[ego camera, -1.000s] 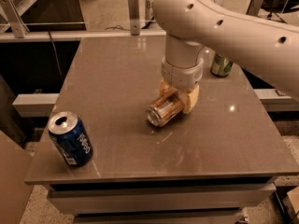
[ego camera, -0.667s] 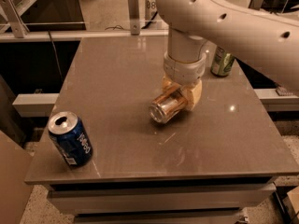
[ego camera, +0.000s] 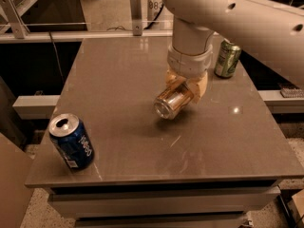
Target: Place orange can upright
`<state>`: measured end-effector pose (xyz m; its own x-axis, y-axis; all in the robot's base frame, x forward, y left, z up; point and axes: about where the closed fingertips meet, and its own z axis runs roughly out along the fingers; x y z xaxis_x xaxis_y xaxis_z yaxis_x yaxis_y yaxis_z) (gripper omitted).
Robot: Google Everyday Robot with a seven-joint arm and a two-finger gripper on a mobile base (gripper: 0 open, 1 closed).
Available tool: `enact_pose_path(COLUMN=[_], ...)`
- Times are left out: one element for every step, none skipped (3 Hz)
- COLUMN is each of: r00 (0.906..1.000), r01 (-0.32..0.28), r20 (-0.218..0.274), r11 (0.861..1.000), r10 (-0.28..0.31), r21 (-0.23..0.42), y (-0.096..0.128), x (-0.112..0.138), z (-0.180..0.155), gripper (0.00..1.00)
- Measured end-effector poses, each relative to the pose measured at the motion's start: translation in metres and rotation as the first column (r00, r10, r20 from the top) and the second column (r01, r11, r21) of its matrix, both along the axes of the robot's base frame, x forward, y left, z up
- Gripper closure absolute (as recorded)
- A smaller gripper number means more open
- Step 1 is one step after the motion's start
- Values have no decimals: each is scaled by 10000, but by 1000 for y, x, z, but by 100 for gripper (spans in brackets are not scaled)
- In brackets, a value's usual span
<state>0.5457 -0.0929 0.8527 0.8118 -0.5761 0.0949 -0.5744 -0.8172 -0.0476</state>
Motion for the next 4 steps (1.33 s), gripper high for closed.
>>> enact_pose_path(r00=[9976,9925,9891,9880], r01=[-637,-1099,-1282,-1306], r20=[289,534,735,831], r11=[9980,9939,9918,9914], r10=[637,1101,1279,1304], r21=[4,-76,-18,-28], y=[0,-3,-10,-19], x=[3,1,-6,-15], z=[9,15,18,19], gripper=[100,100,100,100])
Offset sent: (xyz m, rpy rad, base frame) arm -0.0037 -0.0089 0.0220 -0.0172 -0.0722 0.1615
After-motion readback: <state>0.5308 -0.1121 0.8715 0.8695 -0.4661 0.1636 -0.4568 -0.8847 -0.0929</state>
